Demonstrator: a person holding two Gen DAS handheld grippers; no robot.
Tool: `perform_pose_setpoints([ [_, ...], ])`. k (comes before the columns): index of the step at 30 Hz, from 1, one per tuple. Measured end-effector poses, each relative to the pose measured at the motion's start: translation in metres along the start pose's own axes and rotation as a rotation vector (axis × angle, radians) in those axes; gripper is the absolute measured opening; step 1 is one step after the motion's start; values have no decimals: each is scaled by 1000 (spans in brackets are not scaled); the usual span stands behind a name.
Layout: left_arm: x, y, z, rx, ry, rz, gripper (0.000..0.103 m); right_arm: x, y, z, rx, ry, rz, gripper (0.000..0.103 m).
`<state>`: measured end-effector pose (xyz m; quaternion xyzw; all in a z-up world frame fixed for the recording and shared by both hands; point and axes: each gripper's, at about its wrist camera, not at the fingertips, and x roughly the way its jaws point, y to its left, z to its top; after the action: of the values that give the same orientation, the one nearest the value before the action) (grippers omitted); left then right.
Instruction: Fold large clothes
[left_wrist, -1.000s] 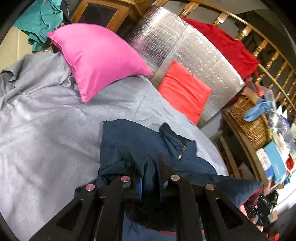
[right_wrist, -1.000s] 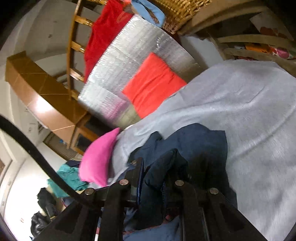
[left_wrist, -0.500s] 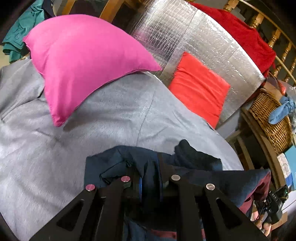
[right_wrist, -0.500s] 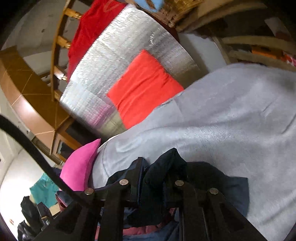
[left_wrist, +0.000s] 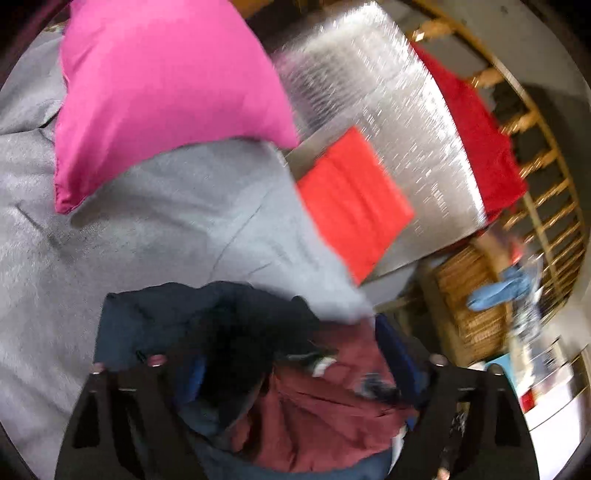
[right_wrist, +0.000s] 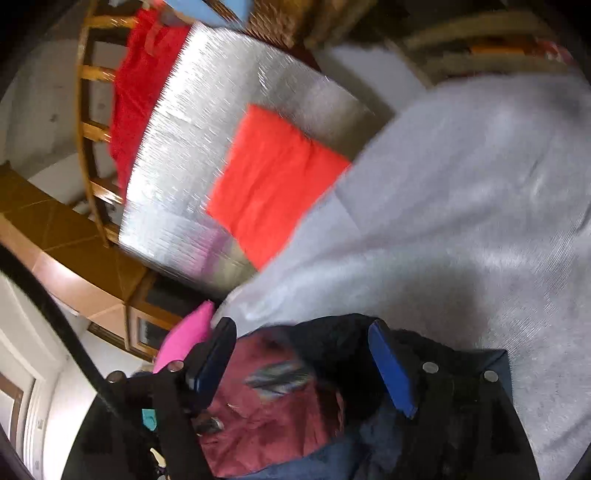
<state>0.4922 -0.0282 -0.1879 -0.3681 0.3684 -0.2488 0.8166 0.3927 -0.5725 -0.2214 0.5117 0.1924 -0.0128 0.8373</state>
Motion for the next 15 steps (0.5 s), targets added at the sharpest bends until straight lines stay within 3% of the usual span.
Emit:
perform_pose_setpoints([
  [4, -36, -22, -9, 26, -61, 52, 89, -37, 23, 2, -20, -39, 35, 77],
  [9, -87, -32, -49, 56, -121, 78, 94, -67, 54, -21, -108, 14, -13, 77],
  [12, -99, -19, -81, 60, -79, 225, 94, -82, 59, -48, -177, 51, -44, 77],
  [15, -104, -10, -101, 51, -54, 325, 94, -85, 52, -72, -207, 108, -86, 75],
])
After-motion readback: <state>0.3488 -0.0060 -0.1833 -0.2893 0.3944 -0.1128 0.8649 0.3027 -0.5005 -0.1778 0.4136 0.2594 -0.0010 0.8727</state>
